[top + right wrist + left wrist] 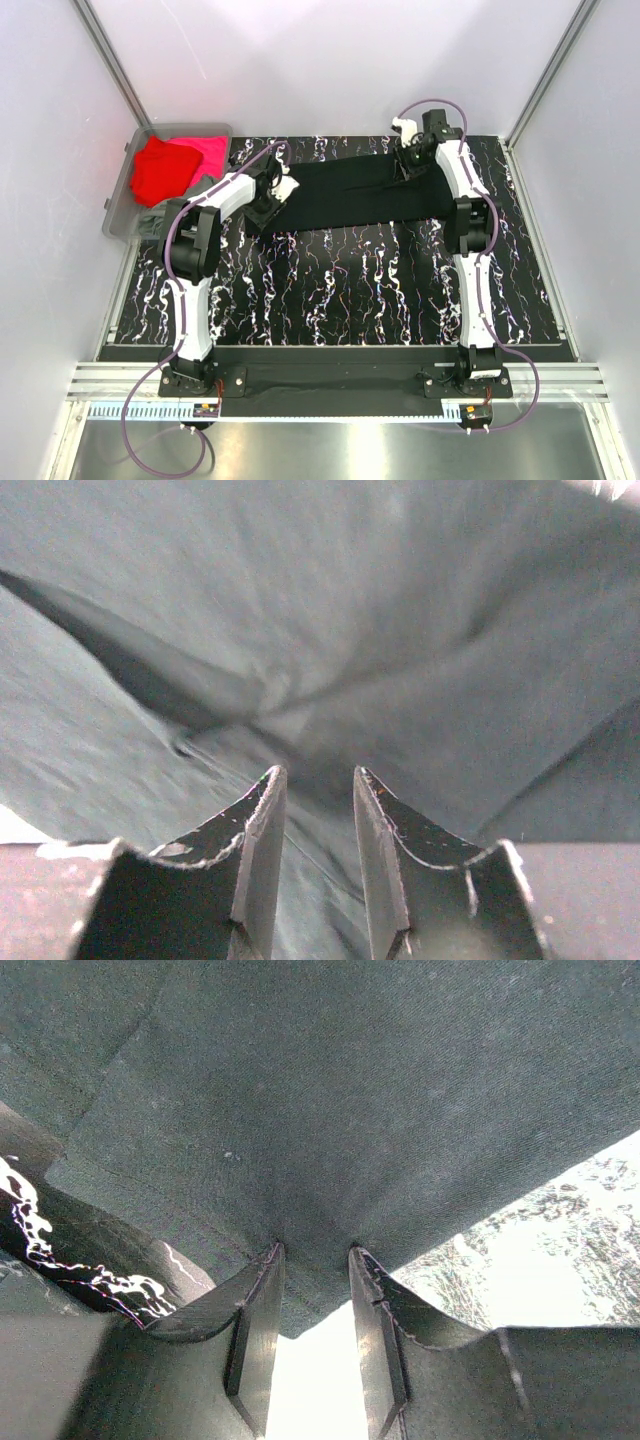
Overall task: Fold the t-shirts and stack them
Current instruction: Fold the tshirt
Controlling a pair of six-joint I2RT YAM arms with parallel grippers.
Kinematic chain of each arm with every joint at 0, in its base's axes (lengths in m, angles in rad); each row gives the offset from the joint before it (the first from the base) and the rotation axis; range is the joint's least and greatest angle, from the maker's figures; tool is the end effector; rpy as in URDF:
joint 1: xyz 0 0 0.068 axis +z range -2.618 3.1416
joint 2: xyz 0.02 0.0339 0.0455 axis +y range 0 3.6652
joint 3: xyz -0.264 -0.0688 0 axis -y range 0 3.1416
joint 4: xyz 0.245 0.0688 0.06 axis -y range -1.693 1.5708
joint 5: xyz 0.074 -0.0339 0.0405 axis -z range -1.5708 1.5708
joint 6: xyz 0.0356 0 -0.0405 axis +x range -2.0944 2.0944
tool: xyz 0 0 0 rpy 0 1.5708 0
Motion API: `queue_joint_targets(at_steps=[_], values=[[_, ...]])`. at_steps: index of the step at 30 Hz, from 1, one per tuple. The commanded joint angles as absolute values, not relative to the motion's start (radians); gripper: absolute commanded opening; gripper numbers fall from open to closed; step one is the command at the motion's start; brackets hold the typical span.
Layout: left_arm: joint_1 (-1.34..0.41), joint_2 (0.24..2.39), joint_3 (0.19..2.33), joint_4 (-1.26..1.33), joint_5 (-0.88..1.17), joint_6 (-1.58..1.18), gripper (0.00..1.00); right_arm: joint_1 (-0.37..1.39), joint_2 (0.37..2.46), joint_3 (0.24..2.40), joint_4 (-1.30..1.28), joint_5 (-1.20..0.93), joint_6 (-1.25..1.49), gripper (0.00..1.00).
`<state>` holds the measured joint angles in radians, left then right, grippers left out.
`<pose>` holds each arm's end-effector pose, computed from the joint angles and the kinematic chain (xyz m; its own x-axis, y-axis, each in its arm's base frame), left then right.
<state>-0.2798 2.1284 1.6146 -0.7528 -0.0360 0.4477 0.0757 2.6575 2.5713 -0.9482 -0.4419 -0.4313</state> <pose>0.4188 -0.1190 0.1648 -0.7116 0.6546 -0.2551 0.6364 0.7545 0.1606 0.5544 0.0573 0.1838 -0.6589 -0.4290 -0.6179 -0.6184 0.7766 0.1203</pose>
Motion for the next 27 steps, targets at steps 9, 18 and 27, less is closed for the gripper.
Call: queue_joint_targets(at_steps=[9, 18, 27], values=[[-0.278, 2.154, 1.664, -0.765, -0.055, 0.456, 0.37, -0.026, 2.534, 2.461, -0.948, -0.397, -0.469, 0.41], [-0.282, 2.149, 1.649, -0.765, -0.06, 0.451, 0.37, -0.025, 2.565, 2.471, -0.951, -0.42, -0.459, 0.41], [-0.284, 2.151, 1.647, -0.765, -0.063, 0.454, 0.37, -0.02, 2.589, 2.502, -0.973, -0.485, -0.442, 0.42]])
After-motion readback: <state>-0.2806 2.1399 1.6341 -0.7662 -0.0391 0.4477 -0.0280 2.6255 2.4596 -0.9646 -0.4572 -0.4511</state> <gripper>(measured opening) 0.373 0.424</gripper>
